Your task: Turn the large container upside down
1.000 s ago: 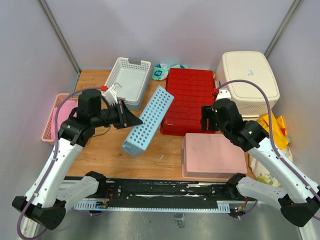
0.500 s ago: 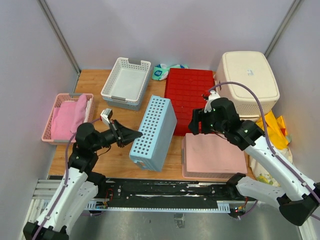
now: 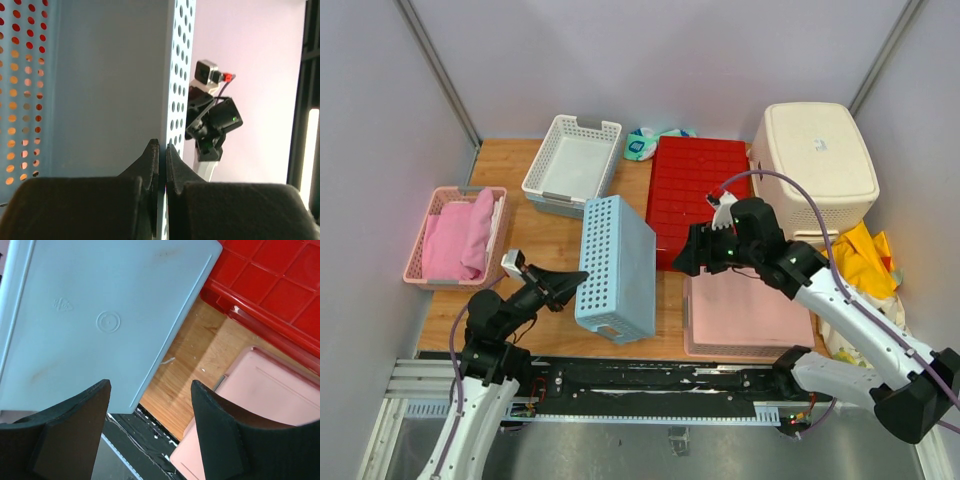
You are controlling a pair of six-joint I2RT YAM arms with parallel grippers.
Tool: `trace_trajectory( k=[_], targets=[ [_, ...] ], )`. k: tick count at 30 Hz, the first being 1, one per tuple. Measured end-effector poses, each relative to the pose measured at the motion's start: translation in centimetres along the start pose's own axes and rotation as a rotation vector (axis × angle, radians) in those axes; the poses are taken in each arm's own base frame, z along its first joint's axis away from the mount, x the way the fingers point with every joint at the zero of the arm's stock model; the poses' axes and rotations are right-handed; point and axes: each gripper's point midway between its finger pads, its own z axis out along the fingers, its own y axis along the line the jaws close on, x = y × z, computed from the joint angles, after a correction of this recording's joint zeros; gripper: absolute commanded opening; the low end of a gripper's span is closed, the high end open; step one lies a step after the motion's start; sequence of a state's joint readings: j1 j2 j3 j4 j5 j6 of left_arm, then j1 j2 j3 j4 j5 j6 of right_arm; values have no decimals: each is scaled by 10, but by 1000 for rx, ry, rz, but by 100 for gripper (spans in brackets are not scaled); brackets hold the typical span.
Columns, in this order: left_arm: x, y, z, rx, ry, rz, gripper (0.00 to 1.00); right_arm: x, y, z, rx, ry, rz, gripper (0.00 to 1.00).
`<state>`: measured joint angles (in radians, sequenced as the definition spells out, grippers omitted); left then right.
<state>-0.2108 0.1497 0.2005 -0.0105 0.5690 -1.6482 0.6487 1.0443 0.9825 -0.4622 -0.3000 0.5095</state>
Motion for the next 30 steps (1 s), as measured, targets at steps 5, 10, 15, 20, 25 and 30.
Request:
trace_trajectory(
  k=[5,10,15,20,25,30],
  targets=[
    [-18,16,-8,-43,-140,-50,54,0,4,3,-27,0,10,67],
    [-39,43,-19,-215,-296,-72,74,5,3,8,-30,23,22,67],
    [-53,23,-41,-259,-445,-8,88,10,5,16,-55,50,44,67],
    [-67,13,-65,-337,-586,57,99,21,8,32,-68,107,47,67],
    [-85,-13,-90,-431,-726,203,99,41,11,50,-79,196,43,67],
    [-109,-32,-99,-573,-804,389,99,54,13,64,-79,263,44,67]
  ],
)
